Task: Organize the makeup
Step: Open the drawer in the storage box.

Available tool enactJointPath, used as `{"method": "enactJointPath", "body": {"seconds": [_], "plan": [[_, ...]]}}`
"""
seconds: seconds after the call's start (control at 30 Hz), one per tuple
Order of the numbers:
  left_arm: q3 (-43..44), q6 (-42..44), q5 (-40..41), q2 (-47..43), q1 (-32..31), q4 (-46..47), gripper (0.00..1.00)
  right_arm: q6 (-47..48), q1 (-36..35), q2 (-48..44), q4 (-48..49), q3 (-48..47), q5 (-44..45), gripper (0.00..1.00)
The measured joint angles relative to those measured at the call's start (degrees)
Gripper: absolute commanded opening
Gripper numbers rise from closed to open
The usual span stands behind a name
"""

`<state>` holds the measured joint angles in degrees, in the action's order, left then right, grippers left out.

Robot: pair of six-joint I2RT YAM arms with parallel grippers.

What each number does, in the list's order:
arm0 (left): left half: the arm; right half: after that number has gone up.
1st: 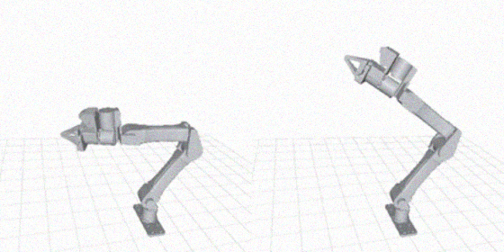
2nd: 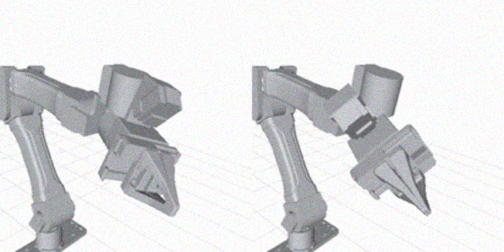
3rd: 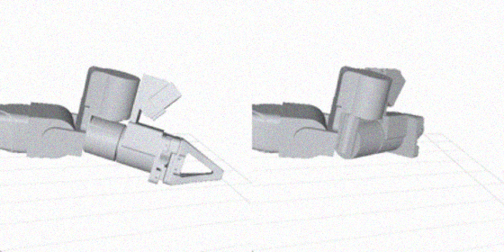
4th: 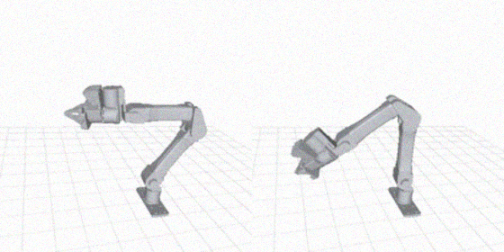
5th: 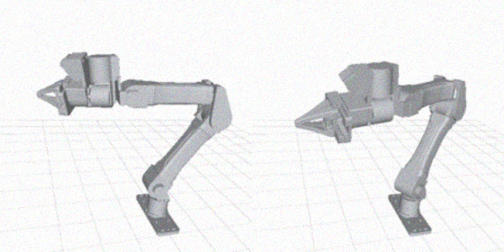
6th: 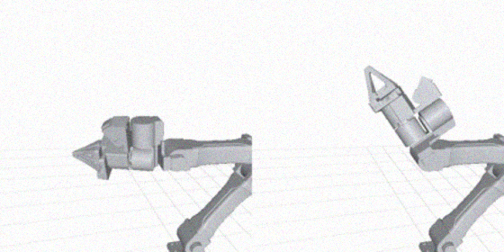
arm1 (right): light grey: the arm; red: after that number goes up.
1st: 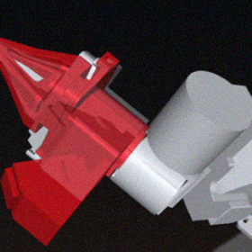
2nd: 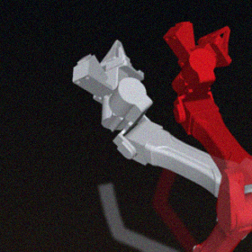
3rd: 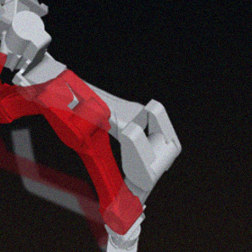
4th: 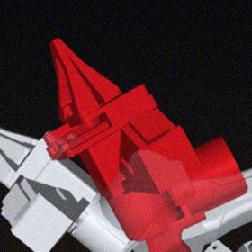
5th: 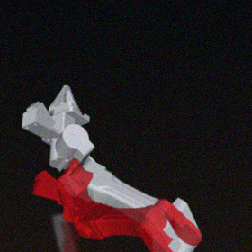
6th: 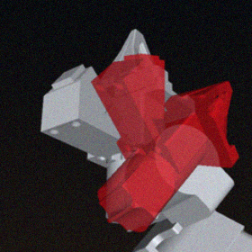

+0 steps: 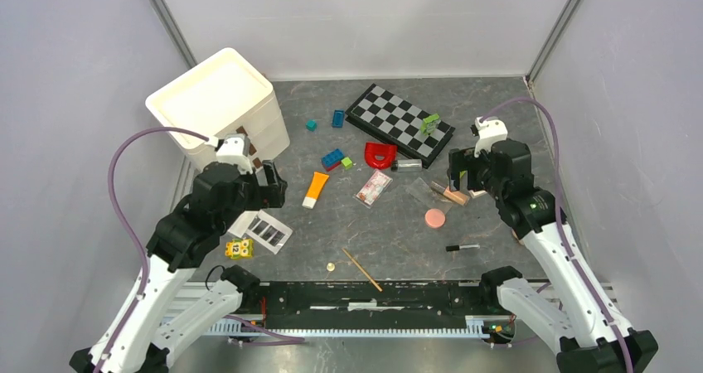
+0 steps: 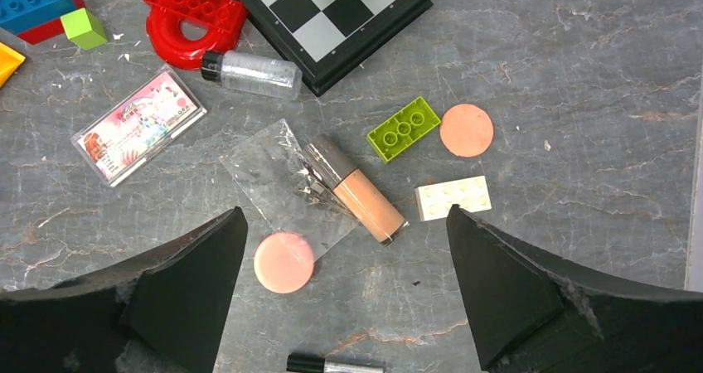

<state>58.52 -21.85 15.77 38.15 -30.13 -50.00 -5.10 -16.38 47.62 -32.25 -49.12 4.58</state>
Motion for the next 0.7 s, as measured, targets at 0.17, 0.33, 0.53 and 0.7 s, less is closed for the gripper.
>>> {"method": "enactJointPath", "body": {"seconds": [0.17,0.33,0.53,0.7], "plan": [[0.1,-0.1,0.8,4.9,0.0,-3.3,1.0,-0.7,0.0,1.6,0.0,0.0,0.1,0.98],[0.1,-0.9,2.3,12.6,0.0,-7.3,1.0,-2.2,0.0,5.2,-2.3,-1.4,0.0,0.98],[0.8,-2.4,4.5,13.2,0.0,-8.2,1.0,-3.6,0.0,8.0,-3.5,-4.4,0.2,0.98],[2.1,-3.3,6.3,9.4,0.0,-8.3,1.0,-5.2,0.0,7.5,2.8,-2.3,-5.8,0.98]]}}
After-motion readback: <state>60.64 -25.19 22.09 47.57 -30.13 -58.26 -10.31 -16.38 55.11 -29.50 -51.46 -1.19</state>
